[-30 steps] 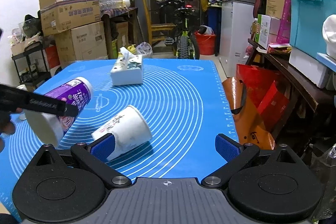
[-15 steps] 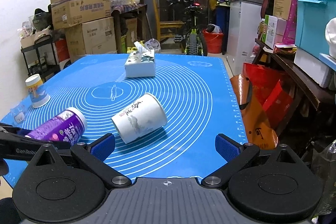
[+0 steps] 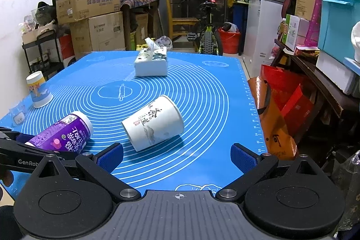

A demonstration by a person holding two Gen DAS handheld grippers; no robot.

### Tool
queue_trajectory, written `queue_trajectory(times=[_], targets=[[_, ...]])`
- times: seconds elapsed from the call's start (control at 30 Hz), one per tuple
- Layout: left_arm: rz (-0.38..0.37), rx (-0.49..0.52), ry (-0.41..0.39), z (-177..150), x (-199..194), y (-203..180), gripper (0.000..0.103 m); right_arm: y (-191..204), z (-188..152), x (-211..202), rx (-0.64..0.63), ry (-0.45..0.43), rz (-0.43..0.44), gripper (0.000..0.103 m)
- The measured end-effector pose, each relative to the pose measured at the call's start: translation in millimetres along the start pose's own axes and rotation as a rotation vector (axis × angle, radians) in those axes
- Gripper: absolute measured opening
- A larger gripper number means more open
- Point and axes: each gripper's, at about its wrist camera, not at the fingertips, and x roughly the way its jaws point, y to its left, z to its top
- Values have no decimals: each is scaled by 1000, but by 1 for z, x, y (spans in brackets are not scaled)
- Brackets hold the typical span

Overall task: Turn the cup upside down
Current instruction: 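Lift the purple-and-white cup with the left gripper and tilt it, then grasp the purple-and-white cup with the right gripper while the left gripper releases it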

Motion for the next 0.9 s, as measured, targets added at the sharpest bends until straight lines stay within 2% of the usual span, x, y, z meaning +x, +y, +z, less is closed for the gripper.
queue_trajectory(times=[0.1,0.2,0.4,0.53,0.67,0.9], targets=[[3,3,-2,1,-1,0,89,1,1,1,-2,2,1,101],[9,-2,-6,2,-2,2,95,2,1,1,-3,3,1,101],[13,-6,-12,4,-7,4,96,2,2,0,0,-3,-1,101],[-10,-9,-21,7,-18,8,98,4,4,-4,4,-9,2,101],[-16,-2,-63,13,-38,13,101,7,9,-10,17,-15,19,101],[35,20,-125,21,-54,33,103,26,20,-10,67,12,86,101]])
